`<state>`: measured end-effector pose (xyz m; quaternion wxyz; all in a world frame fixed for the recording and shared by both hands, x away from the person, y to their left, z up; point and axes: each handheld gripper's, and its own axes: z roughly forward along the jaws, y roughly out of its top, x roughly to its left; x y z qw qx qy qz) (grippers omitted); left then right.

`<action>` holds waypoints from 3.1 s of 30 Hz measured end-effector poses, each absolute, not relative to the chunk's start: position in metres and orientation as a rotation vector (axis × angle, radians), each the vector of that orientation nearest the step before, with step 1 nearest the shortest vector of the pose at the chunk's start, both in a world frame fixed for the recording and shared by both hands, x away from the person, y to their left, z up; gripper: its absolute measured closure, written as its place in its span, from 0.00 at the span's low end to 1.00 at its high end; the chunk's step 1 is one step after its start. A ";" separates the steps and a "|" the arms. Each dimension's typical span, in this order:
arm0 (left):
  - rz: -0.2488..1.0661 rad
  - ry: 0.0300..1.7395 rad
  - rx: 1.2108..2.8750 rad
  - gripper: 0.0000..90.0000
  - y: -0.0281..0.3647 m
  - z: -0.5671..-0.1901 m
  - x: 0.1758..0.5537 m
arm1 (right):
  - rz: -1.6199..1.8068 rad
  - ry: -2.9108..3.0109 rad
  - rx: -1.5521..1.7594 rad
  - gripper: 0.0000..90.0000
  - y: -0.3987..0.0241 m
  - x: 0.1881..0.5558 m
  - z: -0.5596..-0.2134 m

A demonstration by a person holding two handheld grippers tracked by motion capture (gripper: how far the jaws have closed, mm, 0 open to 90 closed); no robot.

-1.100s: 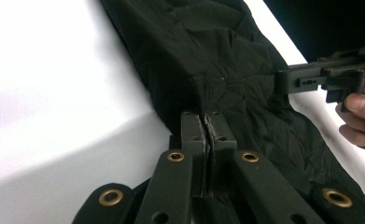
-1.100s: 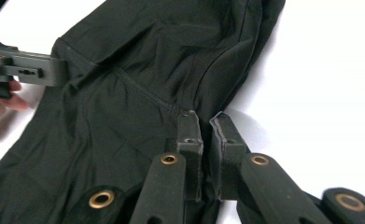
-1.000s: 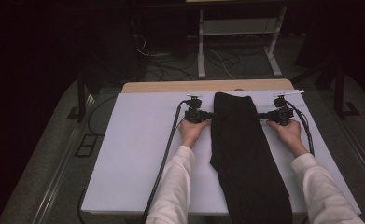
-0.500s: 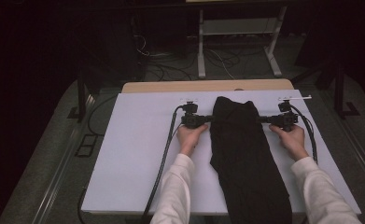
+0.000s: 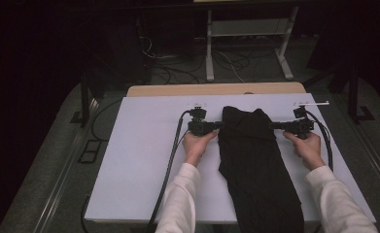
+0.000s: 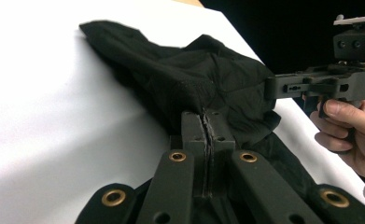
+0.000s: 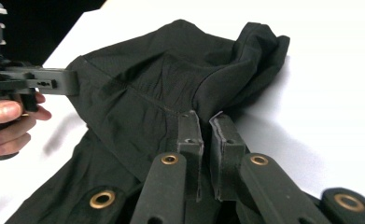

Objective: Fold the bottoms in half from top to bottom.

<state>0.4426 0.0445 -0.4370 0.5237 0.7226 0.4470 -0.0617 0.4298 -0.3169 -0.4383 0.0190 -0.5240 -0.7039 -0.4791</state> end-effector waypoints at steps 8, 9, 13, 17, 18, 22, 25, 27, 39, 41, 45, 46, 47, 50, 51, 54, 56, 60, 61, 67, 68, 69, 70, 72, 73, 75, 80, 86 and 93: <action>-0.168 1.051 1.702 0.98 0.046 -0.434 0.433 | -1.564 -2.172 -1.568 0.92 -0.322 0.415 -0.428; -0.172 1.047 1.698 0.98 0.045 -0.434 0.432 | -1.558 -2.184 -1.569 0.92 -0.322 0.414 -0.427; -0.180 1.038 1.697 0.98 0.047 -0.434 0.427 | -1.563 -2.192 -1.567 0.92 -0.323 0.410 -0.425; -0.186 1.037 1.687 0.98 0.049 -0.433 0.426 | -1.581 -2.183 -1.548 0.92 -0.323 0.408 -0.422; -0.190 1.037 1.676 0.98 0.051 -0.434 0.425 | -1.591 -2.174 -1.542 0.92 -0.324 0.408 -0.421; -0.232 1.046 1.616 0.98 0.056 -0.436 0.423 | -1.604 -2.129 -1.546 0.92 -0.327 0.406 -0.421; -0.225 1.041 1.622 0.98 0.056 -0.435 0.423 | -1.603 -2.140 -1.552 0.92 -0.329 0.404 -0.420; -0.234 1.039 1.603 0.98 0.055 -0.434 0.423 | -1.616 -2.135 -1.548 0.92 -0.330 0.402 -0.419; -0.263 0.996 1.609 0.98 0.053 -0.433 0.408 | -1.585 -2.204 -1.489 0.92 -0.333 0.384 -0.417; -0.258 0.984 1.616 0.98 0.053 -0.430 0.404 | -1.577 -2.217 -1.483 0.92 -0.332 0.380 -0.416; -0.264 0.959 1.619 0.98 0.053 -0.426 0.397 | -1.575 -2.220 -1.471 0.92 -0.331 0.377 -0.416; -0.269 0.956 1.614 0.98 0.053 -0.426 0.396 | -1.561 -2.238 -1.455 0.92 -0.330 0.374 -0.415; -0.272 0.955 1.613 0.98 0.053 -0.426 0.394 | -1.561 -2.238 -1.455 0.92 -0.330 0.374 -0.415; -0.268 0.947 1.617 0.98 0.053 -0.426 0.388 | -1.546 -2.257 -1.439 0.92 -0.328 0.371 -0.416; -0.268 0.947 1.613 0.98 0.053 -0.427 0.385 | -1.537 -2.264 -1.436 0.92 -0.328 0.369 -0.416; -0.264 0.942 1.618 0.98 0.053 -0.426 0.382 | -1.537 -2.256 -1.429 0.92 -0.330 0.364 -0.416; -0.262 0.937 1.620 0.98 0.054 -0.426 0.378 | -1.541 -2.252 -1.424 0.92 -0.332 0.360 -0.416; -0.259 0.911 1.624 0.98 0.055 -0.424 0.367 | -1.551 -2.246 -1.408 0.92 -0.335 0.354 -0.414; -0.260 0.907 1.623 0.98 0.055 -0.424 0.364 | -1.546 -2.247 -1.399 0.92 -0.337 0.349 -0.414; -0.250 0.880 1.634 0.98 0.052 -0.432 0.345 | -1.517 -2.261 -1.375 0.92 -0.336 0.340 -0.417; -0.241 0.874 1.642 0.98 0.051 -0.433 0.342 | -1.509 -2.268 -1.373 0.92 -0.335 0.339 -0.417; -0.235 0.871 1.653 0.98 0.049 -0.434 0.339 | -1.498 -2.273 -1.370 0.92 -0.335 0.336 -0.419; -0.232 0.869 1.655 0.98 0.049 -0.434 0.338 | -1.498 -2.273 -1.370 0.92 -0.335 0.336 -0.419; -0.234 0.865 1.665 0.98 0.048 -0.435 0.335 | -1.469 -2.274 -1.382 0.92 -0.336 0.334 -0.422; -0.225 0.871 1.679 0.98 0.047 -0.434 0.333 | -1.469 -2.274 -1.382 0.92 -0.336 0.334 -0.422; -0.209 0.876 1.703 0.98 0.046 -0.434 0.330 | -1.457 -2.279 -1.387 0.92 -0.337 0.333 -0.424; -0.212 0.882 1.728 0.98 0.046 -0.435 0.322 | -1.448 -2.276 -1.391 0.91 -0.339 0.329 -0.426; -0.222 0.880 1.749 0.98 0.045 -0.435 0.314 | -1.431 -2.283 -1.382 0.91 -0.339 0.324 -0.427; -0.243 0.879 1.755 0.98 0.045 -0.437 0.306 | -1.415 -2.278 -1.389 0.91 -0.340 0.318 -0.429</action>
